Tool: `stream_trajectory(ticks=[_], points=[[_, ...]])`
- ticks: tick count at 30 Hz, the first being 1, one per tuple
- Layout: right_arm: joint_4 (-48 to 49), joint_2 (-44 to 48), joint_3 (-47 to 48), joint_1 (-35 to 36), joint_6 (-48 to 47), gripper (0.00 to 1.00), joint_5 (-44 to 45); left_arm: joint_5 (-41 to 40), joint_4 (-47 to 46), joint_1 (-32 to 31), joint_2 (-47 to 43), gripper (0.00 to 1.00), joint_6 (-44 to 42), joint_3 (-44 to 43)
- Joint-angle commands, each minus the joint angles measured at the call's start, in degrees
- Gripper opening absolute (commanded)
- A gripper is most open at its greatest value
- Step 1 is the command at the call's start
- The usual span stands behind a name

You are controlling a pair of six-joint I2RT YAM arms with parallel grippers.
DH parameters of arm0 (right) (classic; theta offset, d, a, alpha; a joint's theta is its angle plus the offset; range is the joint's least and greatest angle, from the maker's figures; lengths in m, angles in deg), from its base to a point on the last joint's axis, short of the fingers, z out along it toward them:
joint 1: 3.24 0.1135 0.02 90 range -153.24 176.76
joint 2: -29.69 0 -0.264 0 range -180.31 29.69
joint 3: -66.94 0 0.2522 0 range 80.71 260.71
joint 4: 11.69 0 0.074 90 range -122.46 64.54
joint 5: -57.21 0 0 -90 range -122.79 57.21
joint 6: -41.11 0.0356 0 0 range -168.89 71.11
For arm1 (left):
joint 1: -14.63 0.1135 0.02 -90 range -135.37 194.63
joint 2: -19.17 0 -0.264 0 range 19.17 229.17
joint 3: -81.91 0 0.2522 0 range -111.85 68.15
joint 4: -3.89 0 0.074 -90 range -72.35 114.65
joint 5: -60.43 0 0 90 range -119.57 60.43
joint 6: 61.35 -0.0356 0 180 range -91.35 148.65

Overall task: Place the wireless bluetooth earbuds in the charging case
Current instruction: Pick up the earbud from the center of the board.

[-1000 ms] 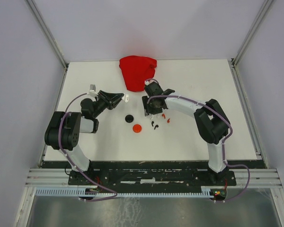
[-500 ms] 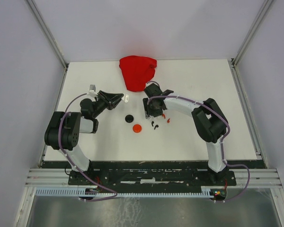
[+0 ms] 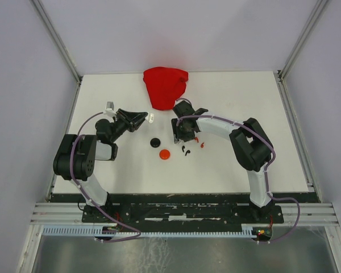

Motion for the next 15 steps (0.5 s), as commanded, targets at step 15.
stream_trajectory(ticks=[15], points=[[1.2, -2.6, 3.5, -0.2, 1.1, 0.58, -1.9, 1.1, -5.4, 1.1, -0.7, 0.03, 2.7, 1.0]])
